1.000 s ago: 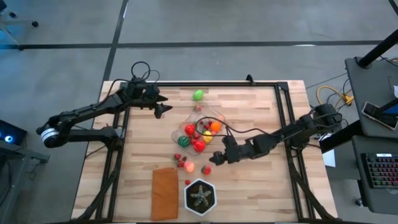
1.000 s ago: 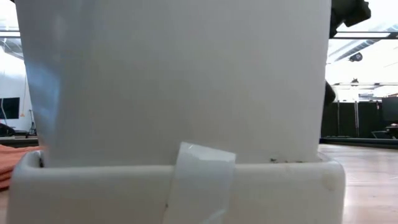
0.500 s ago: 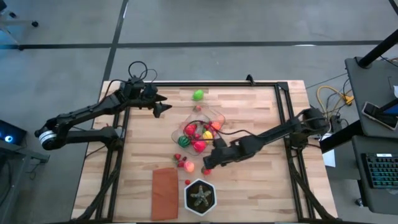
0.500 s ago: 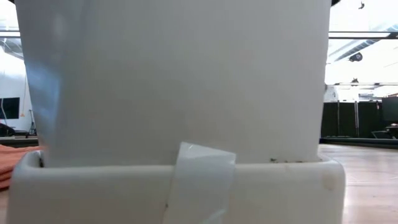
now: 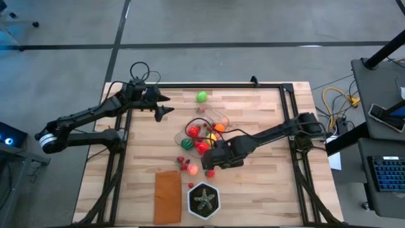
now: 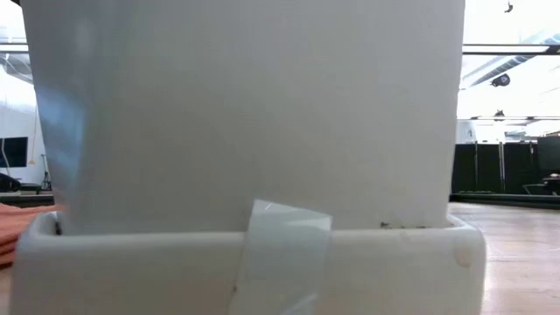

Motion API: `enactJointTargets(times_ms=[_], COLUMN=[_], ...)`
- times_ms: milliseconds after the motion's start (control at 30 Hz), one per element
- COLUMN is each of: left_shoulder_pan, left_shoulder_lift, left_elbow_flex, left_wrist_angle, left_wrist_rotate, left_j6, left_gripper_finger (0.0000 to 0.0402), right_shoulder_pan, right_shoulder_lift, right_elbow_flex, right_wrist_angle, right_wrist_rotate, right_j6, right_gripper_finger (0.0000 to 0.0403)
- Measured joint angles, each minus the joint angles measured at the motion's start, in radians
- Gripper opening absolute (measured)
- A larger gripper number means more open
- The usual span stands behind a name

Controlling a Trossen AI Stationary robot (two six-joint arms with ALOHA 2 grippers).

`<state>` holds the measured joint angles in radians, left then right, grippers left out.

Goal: Pick and placing Produce into tupperware
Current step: Put the red strawberry into the transparent bin

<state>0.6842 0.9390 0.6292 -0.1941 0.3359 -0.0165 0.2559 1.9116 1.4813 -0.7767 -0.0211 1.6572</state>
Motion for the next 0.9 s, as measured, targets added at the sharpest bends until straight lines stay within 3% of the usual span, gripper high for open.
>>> enactJointTargets(times_ms=[300,700,900], left_shoulder_pan=[0.0,-0.004,-0.012], left_shoulder_lift=[0.0,-0.005,-0.007], left_elbow_flex=[0.0,0.0,0.0], left_wrist_angle=[-0.005,-0.008,-0.009], left_wrist_rotate=[0.0,0.0,0.0], left_j6=[-0.004,-0.003,-0.003], left_gripper_finger=[0.0296,0.0296,0.0296], right_shoulder_pan=[-0.042,-0.03,-0.02], right_shoulder_lift=[0.113,0.27,0.297], right_elbow_flex=[0.084,0.288,0.331], right_wrist_angle=[-0.021,-0.13,-0.233], right_wrist_rotate=[-0.186,-0.181,-0.085], right_j6=[0.048,-0.031,-0.045], right_gripper_finger=[0.0304,0.0301,0.0298])
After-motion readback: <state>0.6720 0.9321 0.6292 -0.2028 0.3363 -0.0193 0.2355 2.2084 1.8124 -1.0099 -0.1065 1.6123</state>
